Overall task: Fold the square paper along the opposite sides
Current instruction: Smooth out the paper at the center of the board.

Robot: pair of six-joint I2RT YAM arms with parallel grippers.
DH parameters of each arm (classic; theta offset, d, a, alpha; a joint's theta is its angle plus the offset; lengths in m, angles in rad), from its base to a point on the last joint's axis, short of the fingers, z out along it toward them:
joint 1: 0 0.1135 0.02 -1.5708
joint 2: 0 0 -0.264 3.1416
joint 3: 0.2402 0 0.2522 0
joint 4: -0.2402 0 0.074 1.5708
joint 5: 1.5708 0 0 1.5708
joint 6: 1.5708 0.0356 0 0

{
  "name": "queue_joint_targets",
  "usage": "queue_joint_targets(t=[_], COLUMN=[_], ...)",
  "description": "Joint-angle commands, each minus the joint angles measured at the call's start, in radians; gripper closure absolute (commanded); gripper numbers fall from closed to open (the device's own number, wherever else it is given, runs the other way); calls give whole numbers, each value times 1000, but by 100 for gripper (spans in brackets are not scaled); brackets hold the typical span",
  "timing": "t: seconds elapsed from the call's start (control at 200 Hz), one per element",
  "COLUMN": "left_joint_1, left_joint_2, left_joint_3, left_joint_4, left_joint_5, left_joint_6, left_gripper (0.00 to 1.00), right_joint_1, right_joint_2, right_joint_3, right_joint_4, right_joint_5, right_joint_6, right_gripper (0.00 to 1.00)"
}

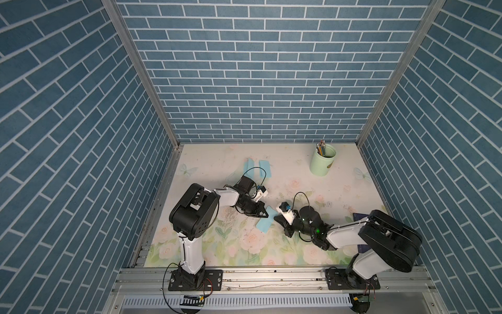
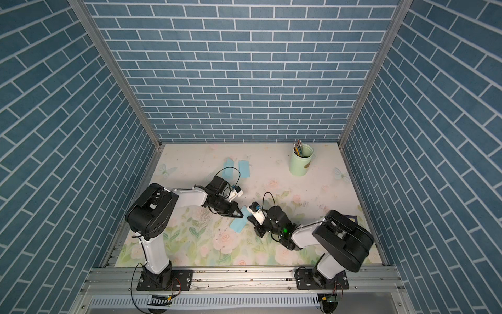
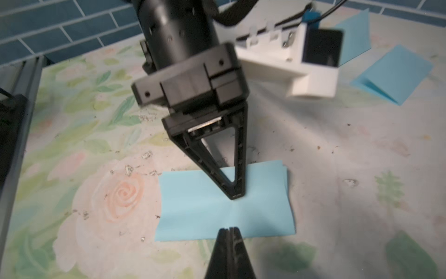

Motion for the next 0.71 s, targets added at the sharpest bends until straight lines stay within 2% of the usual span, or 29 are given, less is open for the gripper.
queue_joint_targets(t=[0.0,0.3,0.565,0.7], left_joint_1=[-3,-3,-1,-1], left_joint_2=[18,41,43,40], left_joint_3=[21,49,55,57], left_joint_4=[-71,-114,-124,-126], left_joint_5=[-35,-65,-86,-97], left_joint_6=[52,80,81,81], left_gripper=[100,100,84,79], right_joint_1=[32,49,51,51], right_joint_2=[88,186,207,210], right_joint_3=[60,111,119,121], right_joint_4=[97,21,-32,-37], right_joint_5=[48,56,71,69], right_joint_6=[-97,-116,-116,-109], right_gripper=[100,100,100,100])
